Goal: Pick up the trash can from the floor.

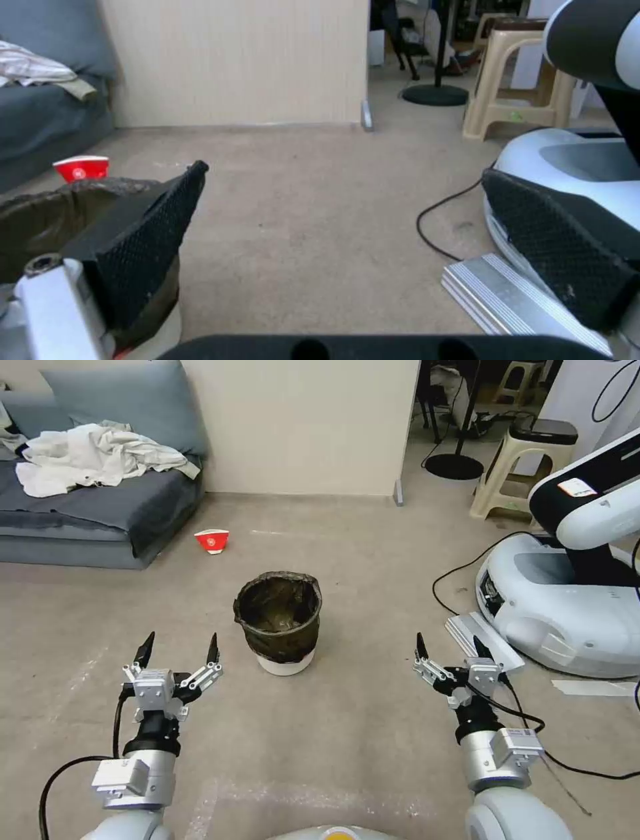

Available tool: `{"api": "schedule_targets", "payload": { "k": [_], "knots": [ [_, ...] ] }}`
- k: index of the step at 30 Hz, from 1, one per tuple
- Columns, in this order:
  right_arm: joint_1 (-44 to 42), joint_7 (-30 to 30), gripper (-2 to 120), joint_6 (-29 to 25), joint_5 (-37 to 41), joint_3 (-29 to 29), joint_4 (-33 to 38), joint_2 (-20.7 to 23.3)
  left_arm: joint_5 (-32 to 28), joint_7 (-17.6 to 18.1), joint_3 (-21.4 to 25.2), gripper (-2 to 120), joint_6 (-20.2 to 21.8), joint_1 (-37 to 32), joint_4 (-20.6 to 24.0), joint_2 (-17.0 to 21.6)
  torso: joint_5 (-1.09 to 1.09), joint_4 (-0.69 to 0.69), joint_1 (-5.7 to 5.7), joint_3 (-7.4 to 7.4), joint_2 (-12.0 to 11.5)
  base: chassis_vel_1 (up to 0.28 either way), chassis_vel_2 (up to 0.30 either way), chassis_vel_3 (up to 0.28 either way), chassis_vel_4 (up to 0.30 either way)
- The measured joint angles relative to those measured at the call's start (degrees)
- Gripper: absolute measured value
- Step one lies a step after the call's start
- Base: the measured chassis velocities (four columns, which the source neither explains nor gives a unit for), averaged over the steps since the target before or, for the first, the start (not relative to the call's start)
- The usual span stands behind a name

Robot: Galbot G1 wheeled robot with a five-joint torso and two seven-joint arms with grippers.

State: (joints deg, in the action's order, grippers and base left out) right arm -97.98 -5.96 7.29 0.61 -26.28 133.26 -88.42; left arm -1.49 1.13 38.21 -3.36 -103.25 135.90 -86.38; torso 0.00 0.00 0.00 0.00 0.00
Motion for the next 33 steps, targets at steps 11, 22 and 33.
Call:
{"api": "schedule_targets", "payload": {
  "k": [11,22,33],
  "knots": [
    [0.3,-0.3,100,0.4,0.0,0.1,-0.3,0.0,-0.2,0.0,-0.1,100,1.6,2.4,-0.7,0.7,0.00,0.00,0.00,0.00,0.0,-0.034,0.031,0.029,-0.031],
    [0.9,-0.6,100,0.5,0.0,0.3,-1.0,0.0,-0.2,0.0,-0.4,100,2.3,3.4,-1.2,0.8,0.00,0.00,0.00,0.00,0.0,-0.102,0.105,0.091,-0.090],
    [1.5,-0.8,100,0.9,0.1,0.5,-1.5,0.1,-1.2,-0.1,-0.5,100,3.5,4.0,-1.6,1.0,0.00,-0.01,0.00,0.00,0.0,-0.117,0.127,0.124,-0.118]
  ]
}}
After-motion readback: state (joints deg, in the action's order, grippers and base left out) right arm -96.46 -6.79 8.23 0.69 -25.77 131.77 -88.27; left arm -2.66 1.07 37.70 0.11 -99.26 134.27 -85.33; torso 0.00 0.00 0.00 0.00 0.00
